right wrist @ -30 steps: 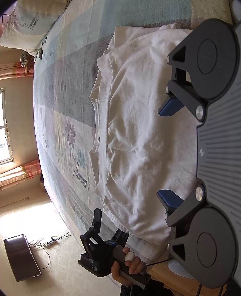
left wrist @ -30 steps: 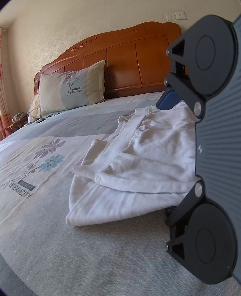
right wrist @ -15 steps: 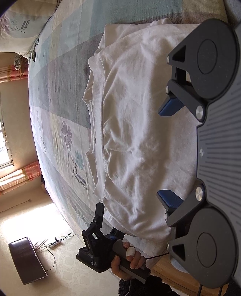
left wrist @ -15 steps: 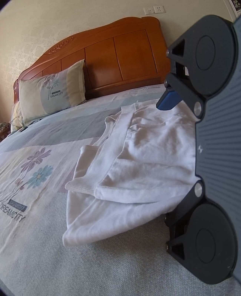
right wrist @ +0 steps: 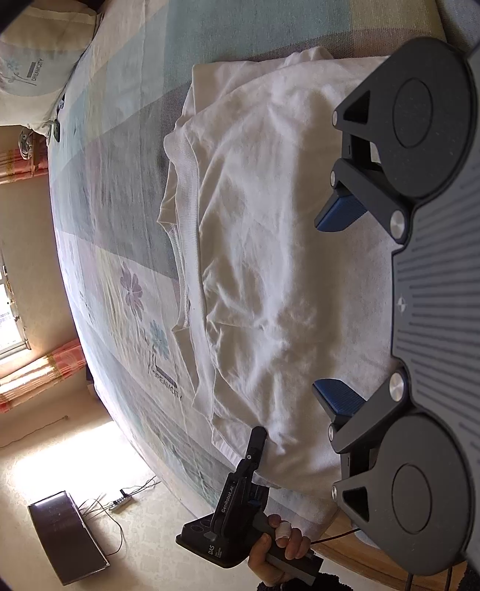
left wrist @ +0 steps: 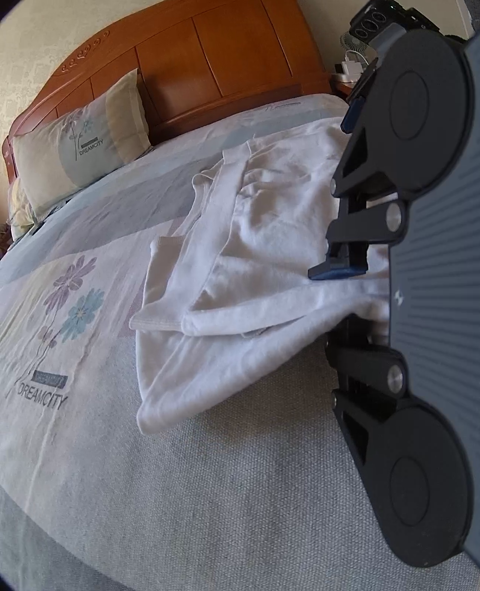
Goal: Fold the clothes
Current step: 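Roll the left gripper and grasp the sweatshirt side edge, then lift the held side with the left gripper, fold it over the middle, open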
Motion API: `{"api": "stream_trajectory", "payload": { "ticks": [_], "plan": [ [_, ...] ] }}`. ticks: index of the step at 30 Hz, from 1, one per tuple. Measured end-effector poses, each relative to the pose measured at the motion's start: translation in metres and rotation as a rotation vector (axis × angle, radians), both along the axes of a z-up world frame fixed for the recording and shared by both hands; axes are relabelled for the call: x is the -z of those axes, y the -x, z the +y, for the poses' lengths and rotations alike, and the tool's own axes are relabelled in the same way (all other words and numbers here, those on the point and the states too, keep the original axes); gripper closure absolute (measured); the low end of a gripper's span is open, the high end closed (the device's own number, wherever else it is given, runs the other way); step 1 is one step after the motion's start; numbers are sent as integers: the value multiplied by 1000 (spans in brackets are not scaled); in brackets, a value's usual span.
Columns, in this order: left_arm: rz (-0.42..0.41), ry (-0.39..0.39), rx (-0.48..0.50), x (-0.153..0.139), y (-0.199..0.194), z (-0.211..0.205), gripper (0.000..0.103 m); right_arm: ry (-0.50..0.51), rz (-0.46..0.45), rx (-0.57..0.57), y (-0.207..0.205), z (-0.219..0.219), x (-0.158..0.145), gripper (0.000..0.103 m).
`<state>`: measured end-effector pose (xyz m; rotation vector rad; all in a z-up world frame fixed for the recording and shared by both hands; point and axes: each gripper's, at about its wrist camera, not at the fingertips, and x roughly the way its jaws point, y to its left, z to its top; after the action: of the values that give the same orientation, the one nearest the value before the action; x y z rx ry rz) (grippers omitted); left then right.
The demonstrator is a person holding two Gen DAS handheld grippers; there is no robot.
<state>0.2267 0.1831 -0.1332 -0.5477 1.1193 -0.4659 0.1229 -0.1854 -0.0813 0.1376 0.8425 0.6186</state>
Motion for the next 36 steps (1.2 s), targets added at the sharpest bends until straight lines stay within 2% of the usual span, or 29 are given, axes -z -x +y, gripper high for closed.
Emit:
{"api": "stream_trajectory", "payload": {
  "ticks": [7, 9, 18, 21, 24, 31, 34, 36],
  "plan": [
    [-31, -37, -13, -3, 4, -5, 83, -150, -14, -34, -28, 22, -9, 7],
    [-40, -41, -17, -3, 6, -5, 83, -165, -5, -39, -41, 36, -6, 7],
    [-67, -2, -34, 1, 12, -1, 83, -93, -9, 20, -102, 90, 28, 6],
    [-70, 1, -34, 1, 13, -1, 83, -85, -14, 29, -120, 99, 28, 3],
    [-80, -6, -31, 0, 14, -2, 83, -76, 10, 35, -122, 102, 21, 3],
    [-84, 1, -40, 1, 15, -1, 83, -76, -2, -5, -102, 115, 14, 2],
    [-86, 4, -52, 2, 18, -1, 83, -26, -58, 8, -121, 128, 23, 2],
    [-90, 6, -59, 2, 19, -1, 83, -45, -21, 19, -137, 127, 29, 2]
  ]
}}
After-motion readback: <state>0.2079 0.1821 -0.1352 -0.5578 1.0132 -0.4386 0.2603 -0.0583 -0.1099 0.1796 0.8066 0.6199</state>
